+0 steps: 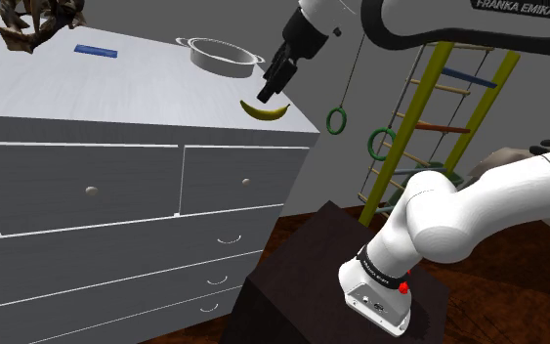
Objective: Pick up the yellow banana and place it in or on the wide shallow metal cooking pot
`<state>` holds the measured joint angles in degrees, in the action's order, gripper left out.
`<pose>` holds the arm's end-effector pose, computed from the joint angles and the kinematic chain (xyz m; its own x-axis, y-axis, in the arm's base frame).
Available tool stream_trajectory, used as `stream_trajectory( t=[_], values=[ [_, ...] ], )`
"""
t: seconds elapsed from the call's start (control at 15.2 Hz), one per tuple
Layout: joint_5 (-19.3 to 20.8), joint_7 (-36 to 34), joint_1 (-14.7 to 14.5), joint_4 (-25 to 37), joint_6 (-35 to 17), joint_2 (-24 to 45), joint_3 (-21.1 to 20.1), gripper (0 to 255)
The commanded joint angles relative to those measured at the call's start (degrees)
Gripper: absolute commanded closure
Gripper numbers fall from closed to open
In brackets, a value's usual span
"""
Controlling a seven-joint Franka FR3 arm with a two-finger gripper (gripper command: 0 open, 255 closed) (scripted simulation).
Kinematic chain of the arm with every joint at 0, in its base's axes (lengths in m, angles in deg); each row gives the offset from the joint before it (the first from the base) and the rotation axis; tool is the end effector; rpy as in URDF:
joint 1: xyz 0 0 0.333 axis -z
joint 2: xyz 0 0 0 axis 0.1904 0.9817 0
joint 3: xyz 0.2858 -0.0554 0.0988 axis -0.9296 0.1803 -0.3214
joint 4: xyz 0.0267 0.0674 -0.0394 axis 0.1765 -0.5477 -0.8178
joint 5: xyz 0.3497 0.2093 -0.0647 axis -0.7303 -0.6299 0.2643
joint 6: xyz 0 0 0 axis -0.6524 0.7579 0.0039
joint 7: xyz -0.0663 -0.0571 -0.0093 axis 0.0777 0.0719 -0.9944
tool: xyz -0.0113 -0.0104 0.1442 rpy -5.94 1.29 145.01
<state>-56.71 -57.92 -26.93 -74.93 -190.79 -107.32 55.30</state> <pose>0.4069 0.1528 0.5378 0.7216 0.6053 0.3360 0.5841 -0.7928 0.1739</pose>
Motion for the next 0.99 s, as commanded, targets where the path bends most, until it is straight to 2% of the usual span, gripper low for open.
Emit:
stream_trajectory(
  t=[0.0,0.46,0.92],
  values=[
    [0.9,3.1,-1.6,-1.1,-3.5,0.9,-0.7,0],
    [1.3,2.8,-1.2,-3.9,-9.8,4.3,-0.8,0],
    [1.3,2.8,-1.2,-3.9,-9.8,4.3,-0.8,0]
  ],
)
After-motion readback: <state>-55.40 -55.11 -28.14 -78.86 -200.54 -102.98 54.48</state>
